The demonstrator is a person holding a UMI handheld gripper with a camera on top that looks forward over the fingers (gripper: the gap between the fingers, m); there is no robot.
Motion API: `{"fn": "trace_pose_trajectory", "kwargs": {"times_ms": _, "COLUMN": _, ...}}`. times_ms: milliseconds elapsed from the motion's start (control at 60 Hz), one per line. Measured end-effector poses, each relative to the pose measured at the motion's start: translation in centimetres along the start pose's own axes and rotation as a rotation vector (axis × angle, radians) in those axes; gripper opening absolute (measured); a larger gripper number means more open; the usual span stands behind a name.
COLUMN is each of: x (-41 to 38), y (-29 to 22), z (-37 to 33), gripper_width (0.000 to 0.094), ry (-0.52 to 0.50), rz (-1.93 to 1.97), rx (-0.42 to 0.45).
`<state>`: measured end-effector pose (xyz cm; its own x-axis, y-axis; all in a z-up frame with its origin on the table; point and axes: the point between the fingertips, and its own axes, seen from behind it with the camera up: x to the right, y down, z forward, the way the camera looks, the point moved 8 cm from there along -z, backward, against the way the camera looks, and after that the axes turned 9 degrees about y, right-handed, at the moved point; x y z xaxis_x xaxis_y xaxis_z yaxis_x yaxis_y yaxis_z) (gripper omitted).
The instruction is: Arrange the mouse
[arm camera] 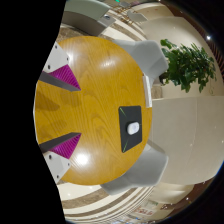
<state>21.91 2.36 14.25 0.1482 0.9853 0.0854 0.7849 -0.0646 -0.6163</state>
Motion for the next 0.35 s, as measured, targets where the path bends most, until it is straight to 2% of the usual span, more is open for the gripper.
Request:
{"fn": "trace_pose_trajectory", "kwargs": {"times_ms": 133, "x": -0.6, "y": 1.4, "z": -0.7, "gripper_width": 0.0857, "ry": 0.026, "rz": 0.012, "rx": 0.002}}
{"fn": "trace_pose_trajectory", "kwargs": {"times_ms": 350, "x": -0.8, "y": 0.9, "z": -0.7, "gripper_width": 0.0863, "ry": 0.060, "rz": -0.002, "rx": 0.028}}
